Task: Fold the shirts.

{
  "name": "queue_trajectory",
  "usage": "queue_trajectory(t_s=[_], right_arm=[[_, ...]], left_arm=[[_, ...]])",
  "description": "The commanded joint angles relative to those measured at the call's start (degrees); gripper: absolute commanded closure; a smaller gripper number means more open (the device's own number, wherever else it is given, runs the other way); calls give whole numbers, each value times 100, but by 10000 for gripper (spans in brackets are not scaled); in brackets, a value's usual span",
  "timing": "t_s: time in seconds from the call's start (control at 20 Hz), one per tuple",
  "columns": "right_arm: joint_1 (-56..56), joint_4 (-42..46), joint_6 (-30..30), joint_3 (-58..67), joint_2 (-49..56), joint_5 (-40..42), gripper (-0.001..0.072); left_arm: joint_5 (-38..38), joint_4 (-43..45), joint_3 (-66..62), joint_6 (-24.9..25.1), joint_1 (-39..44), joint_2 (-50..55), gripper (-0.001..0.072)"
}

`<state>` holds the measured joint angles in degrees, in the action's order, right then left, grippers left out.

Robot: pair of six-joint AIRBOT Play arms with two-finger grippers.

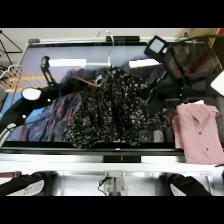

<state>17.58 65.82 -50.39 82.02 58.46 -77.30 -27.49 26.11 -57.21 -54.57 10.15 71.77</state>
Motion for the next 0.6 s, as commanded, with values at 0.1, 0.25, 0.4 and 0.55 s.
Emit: queue_trajectory(t_s=[0.1,0.25,0.4,0.55], right_arm=[[2,-72,4,4,-4,-4,654],[2,221,2,4,-4,81,655],[2,380,7,4,-4,153,655],[2,142,4,7,-7,511,655]], left_arm=[[-437,0,-179,9,-625,7,657],[-761,2,-179,13,-632,2,657],[-920,2,-179,114,-632,-31,657],[-944,39,-177,245,-702,-50,657]])
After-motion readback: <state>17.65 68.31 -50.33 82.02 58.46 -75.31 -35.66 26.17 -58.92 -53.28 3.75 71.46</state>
